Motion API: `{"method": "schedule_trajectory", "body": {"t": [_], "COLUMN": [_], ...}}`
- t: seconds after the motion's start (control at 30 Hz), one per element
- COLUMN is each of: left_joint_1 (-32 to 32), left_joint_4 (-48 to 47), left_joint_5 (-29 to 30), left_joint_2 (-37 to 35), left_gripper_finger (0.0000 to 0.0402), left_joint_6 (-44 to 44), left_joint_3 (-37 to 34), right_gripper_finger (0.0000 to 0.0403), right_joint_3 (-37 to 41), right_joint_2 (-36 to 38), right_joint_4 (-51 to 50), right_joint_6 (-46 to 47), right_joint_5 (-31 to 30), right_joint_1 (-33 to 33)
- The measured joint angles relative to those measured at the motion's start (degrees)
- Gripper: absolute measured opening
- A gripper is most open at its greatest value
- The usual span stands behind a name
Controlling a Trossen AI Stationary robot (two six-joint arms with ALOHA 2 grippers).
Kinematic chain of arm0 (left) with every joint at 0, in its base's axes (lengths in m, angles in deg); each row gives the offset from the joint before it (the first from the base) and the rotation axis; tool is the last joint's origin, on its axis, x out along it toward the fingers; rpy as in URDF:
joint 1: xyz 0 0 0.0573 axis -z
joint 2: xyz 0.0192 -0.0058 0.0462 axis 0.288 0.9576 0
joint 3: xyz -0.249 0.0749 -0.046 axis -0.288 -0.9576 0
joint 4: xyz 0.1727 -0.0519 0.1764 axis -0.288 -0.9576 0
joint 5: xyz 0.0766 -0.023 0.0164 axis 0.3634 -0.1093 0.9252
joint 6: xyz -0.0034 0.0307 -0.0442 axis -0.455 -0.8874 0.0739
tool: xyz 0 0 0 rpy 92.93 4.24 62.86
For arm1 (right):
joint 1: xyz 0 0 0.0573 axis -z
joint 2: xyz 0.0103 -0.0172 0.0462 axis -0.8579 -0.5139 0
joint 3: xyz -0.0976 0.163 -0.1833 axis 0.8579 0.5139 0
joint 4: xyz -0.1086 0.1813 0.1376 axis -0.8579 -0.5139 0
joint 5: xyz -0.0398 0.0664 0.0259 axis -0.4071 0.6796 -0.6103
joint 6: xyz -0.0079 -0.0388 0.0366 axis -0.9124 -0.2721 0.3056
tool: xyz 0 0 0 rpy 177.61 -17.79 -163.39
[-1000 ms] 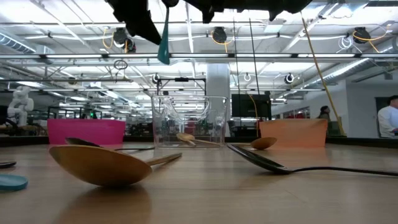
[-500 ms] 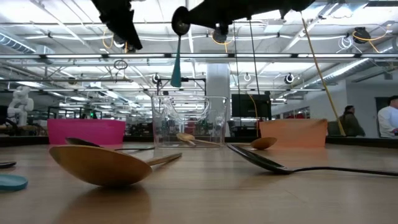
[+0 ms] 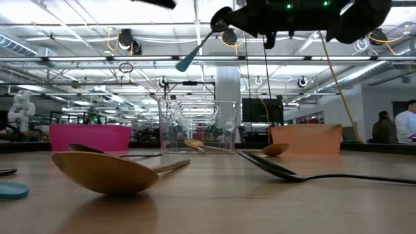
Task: Sort silverware by color (type)
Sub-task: Put the blue spoon into the red bin
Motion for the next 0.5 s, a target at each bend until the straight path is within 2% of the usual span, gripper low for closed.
{"method": "schedule_trajectory", "body": {"t": [0.17,0.37,0.5], "left_joint_1": [0.78,-0.83,-3.28], "left_joint_4": [10.02,17.05,24.28], "left_joint_5": [1.01,1.18,3.95], "left_joint_2": [2.53,8.54,11.20], "left_gripper_finger": [0.0067,0.0067,0.0067], "left_joint_6": [-4.68,-6.64,-5.88], "left_joint_3": [-2.67,-3.05,-3.03], "right_gripper_finger": [0.0001,0.0001,0.0001], "right_joint_3": [0.23,0.23,0.21], "right_joint_2": [-0.02,-0.09,-0.12], "right_joint_4": [4.41,8.03,9.71], "right_joint_6": [-8.90,-14.55,-16.68], "right_joint_5": [-8.20,-10.61,-15.24], "right_joint_1": [-3.15,-4.74,-4.69]}}
